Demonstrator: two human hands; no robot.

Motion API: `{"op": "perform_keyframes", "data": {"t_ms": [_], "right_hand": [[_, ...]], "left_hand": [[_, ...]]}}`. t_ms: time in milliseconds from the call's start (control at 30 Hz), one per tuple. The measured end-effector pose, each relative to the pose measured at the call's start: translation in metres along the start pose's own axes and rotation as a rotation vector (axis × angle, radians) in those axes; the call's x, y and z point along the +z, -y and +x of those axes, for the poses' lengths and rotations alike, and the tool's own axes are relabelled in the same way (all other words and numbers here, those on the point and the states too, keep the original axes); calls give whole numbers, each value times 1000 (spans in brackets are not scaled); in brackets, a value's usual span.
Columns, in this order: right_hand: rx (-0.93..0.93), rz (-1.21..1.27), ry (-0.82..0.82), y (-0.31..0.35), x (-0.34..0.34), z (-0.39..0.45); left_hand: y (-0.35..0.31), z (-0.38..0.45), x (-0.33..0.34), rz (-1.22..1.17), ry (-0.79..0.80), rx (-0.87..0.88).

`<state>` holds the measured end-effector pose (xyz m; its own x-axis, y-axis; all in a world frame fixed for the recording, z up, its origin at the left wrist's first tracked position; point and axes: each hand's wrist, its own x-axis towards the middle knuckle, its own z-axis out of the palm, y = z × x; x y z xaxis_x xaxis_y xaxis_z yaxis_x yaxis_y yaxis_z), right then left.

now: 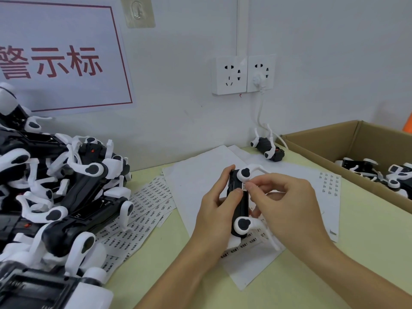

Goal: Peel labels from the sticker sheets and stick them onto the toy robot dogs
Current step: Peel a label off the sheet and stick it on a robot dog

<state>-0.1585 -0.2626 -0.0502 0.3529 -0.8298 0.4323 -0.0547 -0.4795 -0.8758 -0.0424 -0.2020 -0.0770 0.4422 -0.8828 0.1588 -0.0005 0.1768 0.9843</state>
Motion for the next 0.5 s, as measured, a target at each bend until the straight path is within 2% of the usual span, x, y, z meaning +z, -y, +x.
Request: {"op": "perform_keyframes", "data": {"t_ms": [167, 500], "right_hand": [[87, 55, 6, 7, -1, 1], [87, 23, 50, 4, 0, 0]], "left_hand": [[-1, -1, 0, -10, 54, 16], [-2, -3, 0, 29, 67, 62]]}}
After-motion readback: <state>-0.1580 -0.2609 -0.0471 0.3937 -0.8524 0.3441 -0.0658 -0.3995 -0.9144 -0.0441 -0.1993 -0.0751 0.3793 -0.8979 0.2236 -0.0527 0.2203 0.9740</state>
